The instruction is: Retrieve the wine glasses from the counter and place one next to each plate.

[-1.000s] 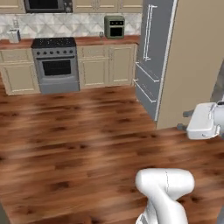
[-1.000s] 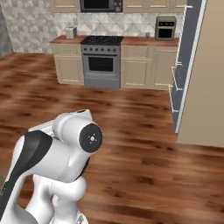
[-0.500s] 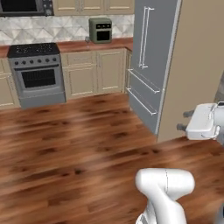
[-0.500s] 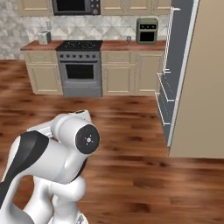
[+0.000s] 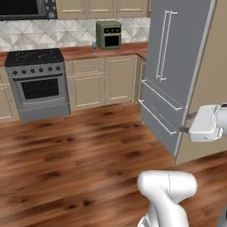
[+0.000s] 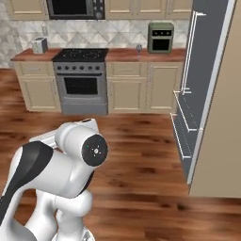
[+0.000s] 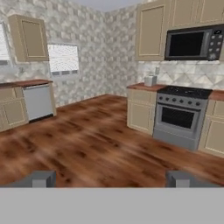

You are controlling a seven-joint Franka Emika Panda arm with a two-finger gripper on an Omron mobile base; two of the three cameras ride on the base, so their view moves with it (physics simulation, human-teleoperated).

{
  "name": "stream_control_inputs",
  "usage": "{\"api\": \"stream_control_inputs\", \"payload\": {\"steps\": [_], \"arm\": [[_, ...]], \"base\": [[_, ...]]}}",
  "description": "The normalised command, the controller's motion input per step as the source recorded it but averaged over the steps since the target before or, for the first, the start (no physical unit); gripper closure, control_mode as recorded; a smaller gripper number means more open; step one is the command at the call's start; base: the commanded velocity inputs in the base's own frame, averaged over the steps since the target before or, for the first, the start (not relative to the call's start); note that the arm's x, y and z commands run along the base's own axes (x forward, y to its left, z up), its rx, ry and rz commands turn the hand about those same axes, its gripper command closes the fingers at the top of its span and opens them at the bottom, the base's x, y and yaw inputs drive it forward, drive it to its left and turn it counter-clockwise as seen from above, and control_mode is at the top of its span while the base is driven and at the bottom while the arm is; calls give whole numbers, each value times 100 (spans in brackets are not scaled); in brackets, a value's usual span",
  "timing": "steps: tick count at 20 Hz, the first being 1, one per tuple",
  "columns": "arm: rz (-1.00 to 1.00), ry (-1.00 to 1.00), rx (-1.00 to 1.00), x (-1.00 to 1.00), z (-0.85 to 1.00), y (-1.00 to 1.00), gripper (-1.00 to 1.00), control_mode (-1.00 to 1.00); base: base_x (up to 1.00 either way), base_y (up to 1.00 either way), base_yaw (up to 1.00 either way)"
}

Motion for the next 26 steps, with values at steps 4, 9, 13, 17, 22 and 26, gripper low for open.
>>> {"api": "stream_control_inputs", "payload": {"steps": [4, 9, 13, 17, 22, 26], "arm": [[0, 0, 0, 0, 0, 0, -100, 100], [0, 0, 0, 0, 0, 0, -100, 100], [0, 0, 0, 0, 0, 0, -100, 100], [0, 0, 0, 0, 0, 0, -100, 100], [0, 0, 0, 0, 0, 0, -100, 100], [0, 0, 0, 0, 0, 0, -100, 100]], "base": [[100, 0, 0], [100, 0, 0], [100, 0, 0], [100, 0, 0], [100, -1, 0], [100, -22, 0]]}}
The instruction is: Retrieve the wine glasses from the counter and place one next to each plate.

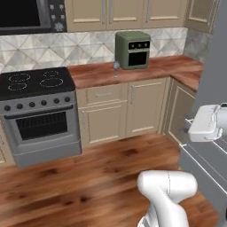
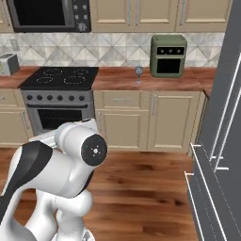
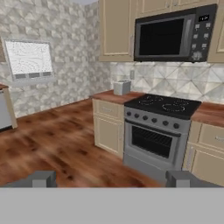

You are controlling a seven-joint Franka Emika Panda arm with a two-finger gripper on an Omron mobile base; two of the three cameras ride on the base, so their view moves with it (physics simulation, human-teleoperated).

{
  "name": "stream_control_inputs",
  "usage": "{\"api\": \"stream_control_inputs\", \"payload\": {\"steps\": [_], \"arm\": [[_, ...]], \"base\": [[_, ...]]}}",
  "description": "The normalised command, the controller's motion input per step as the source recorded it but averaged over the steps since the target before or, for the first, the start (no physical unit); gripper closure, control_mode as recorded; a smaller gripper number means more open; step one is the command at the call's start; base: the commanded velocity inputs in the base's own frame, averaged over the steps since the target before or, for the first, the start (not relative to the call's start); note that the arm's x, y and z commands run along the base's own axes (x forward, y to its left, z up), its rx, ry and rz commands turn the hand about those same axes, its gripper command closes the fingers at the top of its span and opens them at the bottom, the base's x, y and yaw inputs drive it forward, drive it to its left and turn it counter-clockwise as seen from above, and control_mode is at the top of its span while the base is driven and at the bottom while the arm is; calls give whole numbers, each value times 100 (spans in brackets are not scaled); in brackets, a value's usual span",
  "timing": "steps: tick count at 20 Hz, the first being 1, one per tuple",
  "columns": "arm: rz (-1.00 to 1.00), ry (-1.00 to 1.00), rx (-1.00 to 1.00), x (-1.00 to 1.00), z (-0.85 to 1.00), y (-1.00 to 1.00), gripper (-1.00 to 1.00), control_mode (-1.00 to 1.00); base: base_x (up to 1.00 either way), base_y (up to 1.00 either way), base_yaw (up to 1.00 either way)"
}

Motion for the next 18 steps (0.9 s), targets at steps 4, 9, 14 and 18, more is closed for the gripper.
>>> {"api": "stream_control_inputs", "payload": {"steps": [4, 9, 14, 18], "arm": [[0, 0, 0, 0, 0, 0, -100, 100], [0, 0, 0, 0, 0, 0, -100, 100], [0, 0, 0, 0, 0, 0, -100, 100], [0, 0, 0, 0, 0, 0, -100, 100]], "base": [[100, -37, 0], [100, -27, 0], [100, 0, 0], [98, -15, 1]]}}
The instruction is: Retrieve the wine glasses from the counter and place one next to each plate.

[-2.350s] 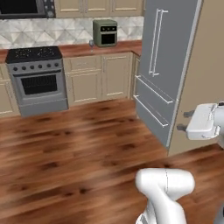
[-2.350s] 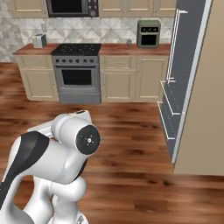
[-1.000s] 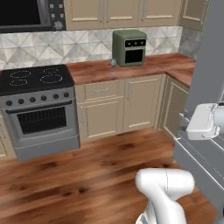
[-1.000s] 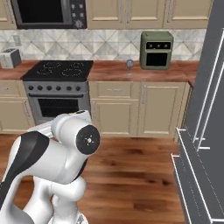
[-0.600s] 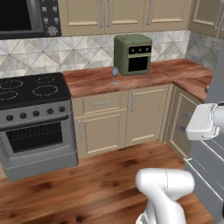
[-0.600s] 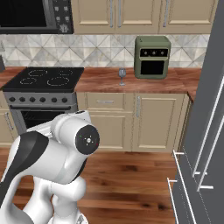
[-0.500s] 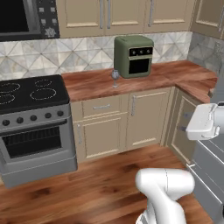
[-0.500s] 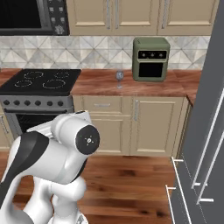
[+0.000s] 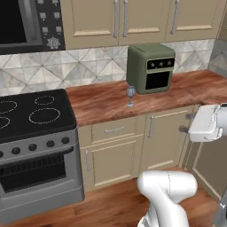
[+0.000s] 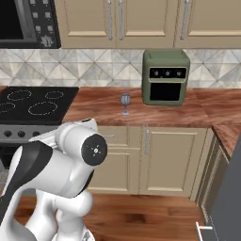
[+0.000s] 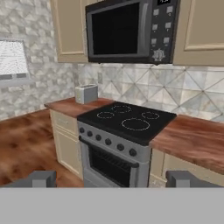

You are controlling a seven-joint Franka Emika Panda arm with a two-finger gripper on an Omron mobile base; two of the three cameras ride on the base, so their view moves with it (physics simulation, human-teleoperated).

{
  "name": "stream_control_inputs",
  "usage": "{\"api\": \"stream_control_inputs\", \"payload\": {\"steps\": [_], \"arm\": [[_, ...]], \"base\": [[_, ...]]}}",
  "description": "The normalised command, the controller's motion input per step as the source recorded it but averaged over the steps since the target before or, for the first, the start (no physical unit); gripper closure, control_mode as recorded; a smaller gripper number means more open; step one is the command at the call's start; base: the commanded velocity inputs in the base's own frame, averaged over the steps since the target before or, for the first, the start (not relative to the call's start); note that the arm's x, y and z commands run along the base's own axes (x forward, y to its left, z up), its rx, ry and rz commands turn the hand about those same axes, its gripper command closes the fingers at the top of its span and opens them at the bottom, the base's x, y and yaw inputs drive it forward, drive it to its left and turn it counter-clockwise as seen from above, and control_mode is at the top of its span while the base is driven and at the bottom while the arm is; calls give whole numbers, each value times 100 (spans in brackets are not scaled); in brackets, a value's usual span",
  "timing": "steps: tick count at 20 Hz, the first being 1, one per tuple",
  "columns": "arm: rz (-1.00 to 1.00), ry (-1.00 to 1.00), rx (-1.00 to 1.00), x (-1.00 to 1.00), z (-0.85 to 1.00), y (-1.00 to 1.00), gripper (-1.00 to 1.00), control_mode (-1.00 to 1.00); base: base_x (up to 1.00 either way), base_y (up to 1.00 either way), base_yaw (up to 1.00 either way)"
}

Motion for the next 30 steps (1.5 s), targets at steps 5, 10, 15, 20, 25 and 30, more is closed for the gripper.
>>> {"api": "stream_control_inputs", "payload": {"steps": [5, 10, 15, 20, 25, 30], "arm": [[0, 0, 0, 0, 0, 0, -100, 100], [0, 0, 0, 0, 0, 0, -100, 100], [0, 0, 0, 0, 0, 0, -100, 100], [0, 0, 0, 0, 0, 0, -100, 100], [0, 0, 0, 0, 0, 0, -100, 100], [0, 0, 0, 0, 0, 0, -100, 100]], "base": [[92, -44, 3], [74, -63, 5], [16, -45, 4], [12, -12, 27], [60, 0, 3], [44, 2, -3]]}}
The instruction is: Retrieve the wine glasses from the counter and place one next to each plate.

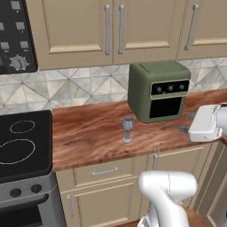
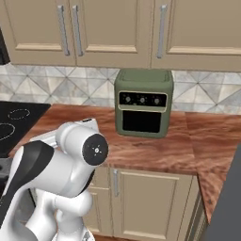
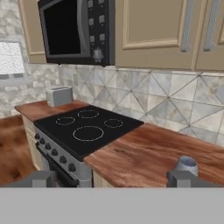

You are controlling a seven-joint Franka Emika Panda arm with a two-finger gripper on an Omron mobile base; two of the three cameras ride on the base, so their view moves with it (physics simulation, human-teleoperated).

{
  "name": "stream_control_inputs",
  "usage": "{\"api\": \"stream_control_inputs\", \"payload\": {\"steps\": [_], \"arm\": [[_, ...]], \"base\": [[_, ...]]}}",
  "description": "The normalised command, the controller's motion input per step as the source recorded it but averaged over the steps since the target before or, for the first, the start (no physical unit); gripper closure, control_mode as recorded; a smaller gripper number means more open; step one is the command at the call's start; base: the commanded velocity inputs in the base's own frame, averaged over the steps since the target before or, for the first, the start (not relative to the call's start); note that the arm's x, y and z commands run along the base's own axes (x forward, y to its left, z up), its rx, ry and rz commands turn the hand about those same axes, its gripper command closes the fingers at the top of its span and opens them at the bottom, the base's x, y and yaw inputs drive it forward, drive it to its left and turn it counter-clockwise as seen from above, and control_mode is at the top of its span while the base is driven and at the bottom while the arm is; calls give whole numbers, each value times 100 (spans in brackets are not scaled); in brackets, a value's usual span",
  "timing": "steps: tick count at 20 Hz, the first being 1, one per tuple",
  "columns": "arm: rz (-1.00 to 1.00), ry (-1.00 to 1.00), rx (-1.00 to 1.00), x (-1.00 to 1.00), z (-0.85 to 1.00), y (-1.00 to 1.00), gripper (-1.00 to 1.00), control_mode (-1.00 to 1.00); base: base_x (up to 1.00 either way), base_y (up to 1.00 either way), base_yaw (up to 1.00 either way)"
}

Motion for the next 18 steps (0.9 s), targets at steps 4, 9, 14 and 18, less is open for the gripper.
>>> {"api": "stream_control_inputs", "payload": {"steps": [4, 9, 14, 18], "arm": [[0, 0, 0, 0, 0, 0, -100, 100], [0, 0, 0, 0, 0, 0, -100, 100], [0, 0, 0, 0, 0, 0, -100, 100], [0, 0, 0, 0, 0, 0, -100, 100]], "base": [[7, 15, -12], [1, 8, -24], [6, 19, -5], [6, 29, 0]]}}
